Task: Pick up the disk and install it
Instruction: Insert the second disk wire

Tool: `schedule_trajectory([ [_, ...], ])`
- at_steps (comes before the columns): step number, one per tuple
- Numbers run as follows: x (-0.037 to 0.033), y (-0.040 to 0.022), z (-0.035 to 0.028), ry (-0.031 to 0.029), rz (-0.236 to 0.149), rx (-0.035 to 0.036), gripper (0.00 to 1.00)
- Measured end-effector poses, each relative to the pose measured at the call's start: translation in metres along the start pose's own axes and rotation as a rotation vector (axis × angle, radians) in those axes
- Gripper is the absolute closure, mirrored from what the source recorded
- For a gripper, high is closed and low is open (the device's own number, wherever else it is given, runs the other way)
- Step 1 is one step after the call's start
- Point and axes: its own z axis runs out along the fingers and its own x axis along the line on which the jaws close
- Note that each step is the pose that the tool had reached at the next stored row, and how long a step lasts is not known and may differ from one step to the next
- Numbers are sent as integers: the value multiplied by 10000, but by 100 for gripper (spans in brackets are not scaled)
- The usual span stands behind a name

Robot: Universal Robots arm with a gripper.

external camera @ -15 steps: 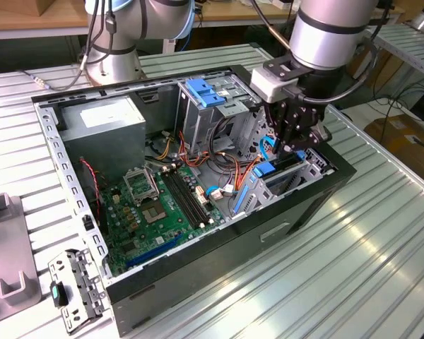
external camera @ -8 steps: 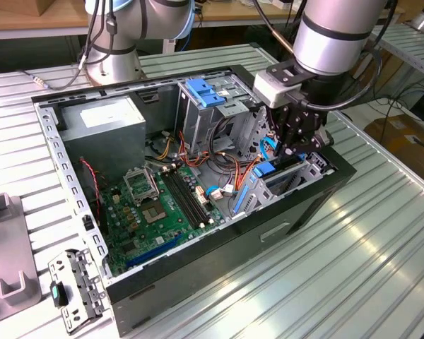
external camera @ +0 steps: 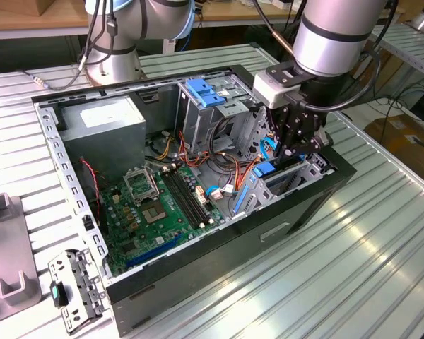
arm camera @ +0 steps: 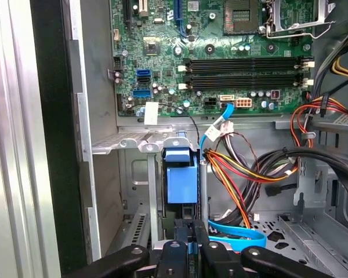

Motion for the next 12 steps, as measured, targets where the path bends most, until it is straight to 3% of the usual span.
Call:
schedule_trajectory([
  [2,-39,-3,-1,0,5,0,84],
  [12,-41,-11,48,-18,28,-2,84],
])
